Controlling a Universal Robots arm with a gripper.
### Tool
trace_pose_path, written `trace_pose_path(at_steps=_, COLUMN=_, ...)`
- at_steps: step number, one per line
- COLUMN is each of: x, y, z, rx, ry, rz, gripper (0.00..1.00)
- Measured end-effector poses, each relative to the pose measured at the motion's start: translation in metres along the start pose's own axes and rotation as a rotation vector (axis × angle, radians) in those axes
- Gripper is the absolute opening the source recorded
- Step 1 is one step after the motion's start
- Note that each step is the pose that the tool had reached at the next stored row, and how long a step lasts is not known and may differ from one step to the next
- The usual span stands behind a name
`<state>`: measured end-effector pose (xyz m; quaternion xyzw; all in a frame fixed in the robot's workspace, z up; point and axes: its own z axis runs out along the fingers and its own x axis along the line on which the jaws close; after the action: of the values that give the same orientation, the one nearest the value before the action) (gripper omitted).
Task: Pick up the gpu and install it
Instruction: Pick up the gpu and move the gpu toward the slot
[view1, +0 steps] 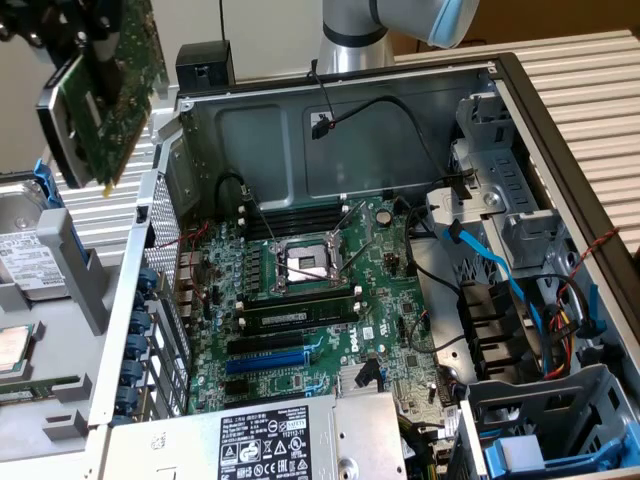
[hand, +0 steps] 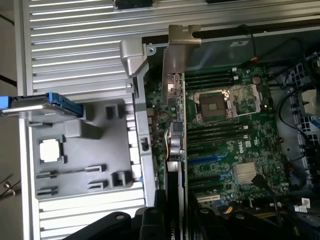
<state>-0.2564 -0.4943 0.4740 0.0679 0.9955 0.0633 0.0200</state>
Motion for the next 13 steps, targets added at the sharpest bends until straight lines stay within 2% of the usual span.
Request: trace_pose_path(at_steps=13, x=-0.052, y=0.0069, z=0.0025, rx=-0.0008, ry=0.0066, rz=-0.035, gripper=0.27)
